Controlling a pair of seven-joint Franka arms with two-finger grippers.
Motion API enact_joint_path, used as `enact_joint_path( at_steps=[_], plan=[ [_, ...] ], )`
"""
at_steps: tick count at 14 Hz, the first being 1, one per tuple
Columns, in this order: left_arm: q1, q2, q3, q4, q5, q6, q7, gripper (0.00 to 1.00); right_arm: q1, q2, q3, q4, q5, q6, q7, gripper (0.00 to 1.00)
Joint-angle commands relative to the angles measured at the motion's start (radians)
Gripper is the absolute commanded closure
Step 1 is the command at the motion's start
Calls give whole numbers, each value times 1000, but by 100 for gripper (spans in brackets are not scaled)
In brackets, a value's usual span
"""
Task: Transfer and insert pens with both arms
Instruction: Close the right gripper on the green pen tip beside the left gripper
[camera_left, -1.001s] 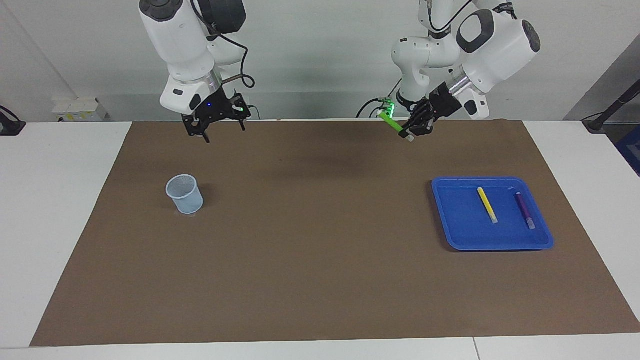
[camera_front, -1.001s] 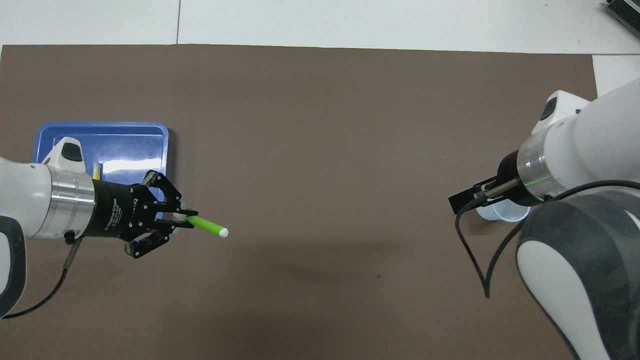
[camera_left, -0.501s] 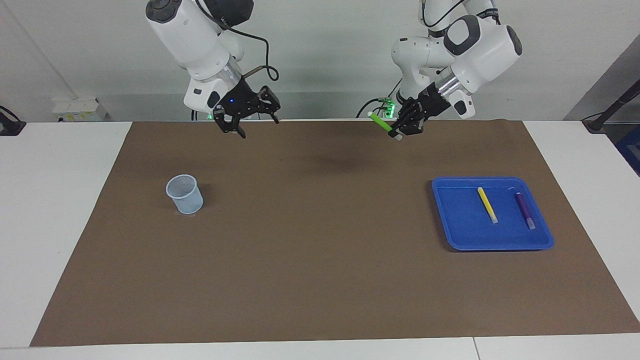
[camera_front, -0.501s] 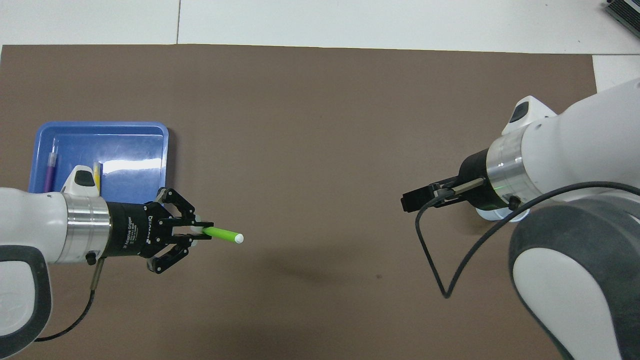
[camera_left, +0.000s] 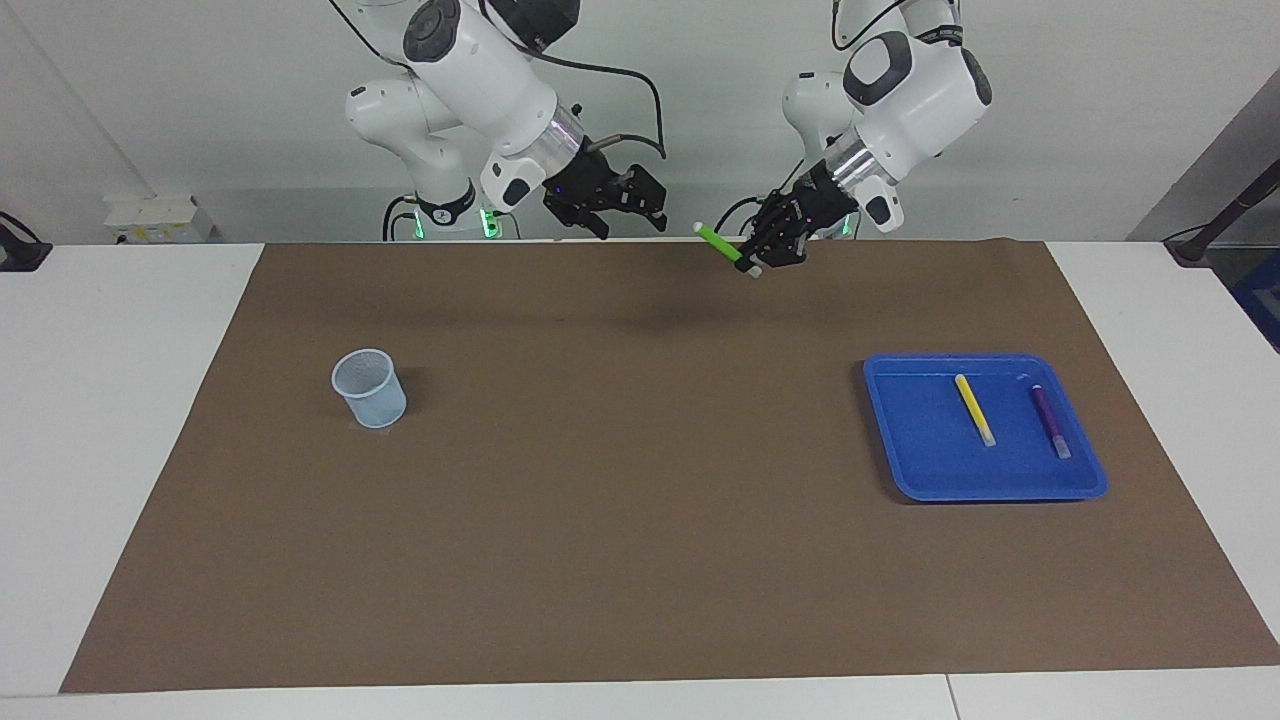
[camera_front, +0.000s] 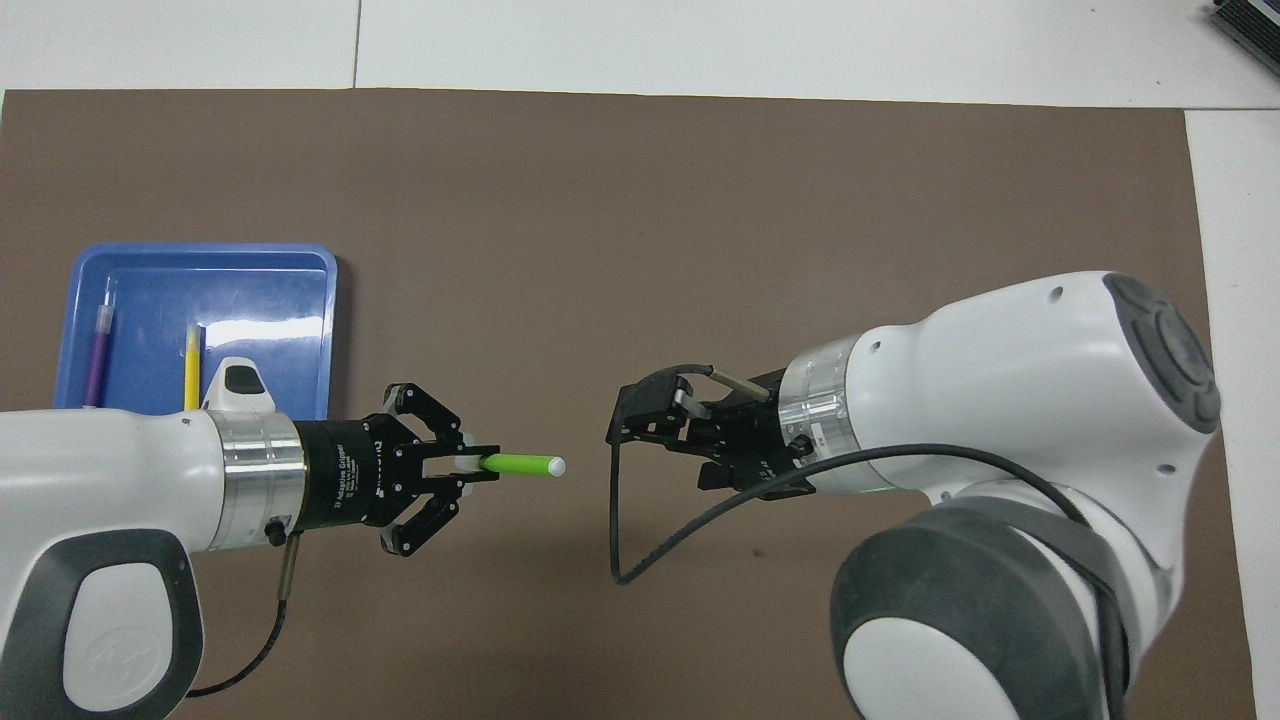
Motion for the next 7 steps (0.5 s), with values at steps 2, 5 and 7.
enact_joint_path(
  at_steps=[2, 5, 7],
  plan=[
    [-26, -48, 8, -51, -37, 37, -13, 100, 92, -24, -4, -85, 97, 172, 147, 0],
    [-26, -48, 10, -52, -37, 34, -14, 100, 175, -20, -4, -85, 103, 278, 250, 0],
    [-26, -48, 10, -52, -37, 32, -16, 100, 195, -17, -2, -85, 103, 301, 254, 0]
  ],
)
